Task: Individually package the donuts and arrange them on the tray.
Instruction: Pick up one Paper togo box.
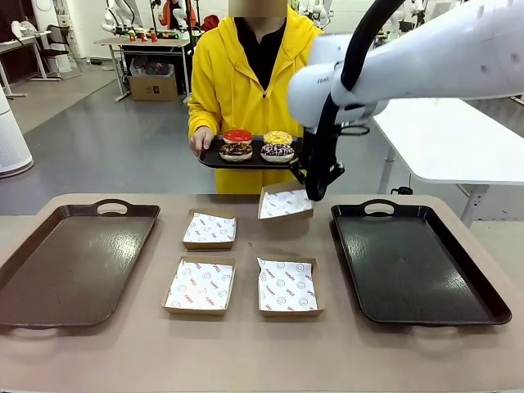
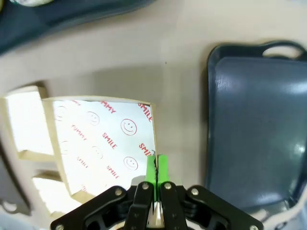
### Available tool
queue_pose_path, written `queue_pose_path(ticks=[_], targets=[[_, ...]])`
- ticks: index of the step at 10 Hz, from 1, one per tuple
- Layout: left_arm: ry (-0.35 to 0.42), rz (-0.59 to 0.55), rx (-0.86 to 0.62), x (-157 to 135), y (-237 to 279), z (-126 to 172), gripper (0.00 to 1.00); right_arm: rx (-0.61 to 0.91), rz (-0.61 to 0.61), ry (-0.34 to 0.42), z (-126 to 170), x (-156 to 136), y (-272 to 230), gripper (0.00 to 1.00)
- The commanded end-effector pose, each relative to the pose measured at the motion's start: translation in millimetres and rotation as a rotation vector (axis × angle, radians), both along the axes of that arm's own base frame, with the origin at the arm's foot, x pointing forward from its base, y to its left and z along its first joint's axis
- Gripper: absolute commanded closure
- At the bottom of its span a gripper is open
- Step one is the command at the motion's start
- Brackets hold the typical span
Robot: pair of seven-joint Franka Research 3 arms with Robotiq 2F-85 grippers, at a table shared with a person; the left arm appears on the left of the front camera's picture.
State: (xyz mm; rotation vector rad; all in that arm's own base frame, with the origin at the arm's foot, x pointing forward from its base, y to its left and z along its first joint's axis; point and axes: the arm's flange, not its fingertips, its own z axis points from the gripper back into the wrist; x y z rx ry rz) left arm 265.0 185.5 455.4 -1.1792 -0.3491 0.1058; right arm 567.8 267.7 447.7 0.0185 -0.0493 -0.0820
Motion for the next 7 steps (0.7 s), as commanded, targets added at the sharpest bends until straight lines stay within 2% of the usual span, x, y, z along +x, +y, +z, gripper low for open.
queue_pose_path(ticks=[1, 4, 6, 7], targets=[[-0.02, 0.0, -0.014, -0.8, 1.2, 0.7, 0.0, -0.045, 0.017, -0.015, 26.6, 5.2, 10.0, 1.0], [-0.02, 0.0, -0.014, -0.8, 1.2, 0.7, 0.0, -0.058, 0.018, -0.019, 56.3, 20.4, 16.5, 1.0], [-0.02, 0.0, -0.014, -0.8, 1.2, 0.7, 0.0, -0.045, 0.009, 0.007, 53.1, 35.0, 13.7, 1.0], [-0.02, 0.0, -0.014, -0.8, 1.2, 0.7, 0.0, -0.037, 0.025, -0.023, 58.9, 12.5, 10.8, 1.0]])
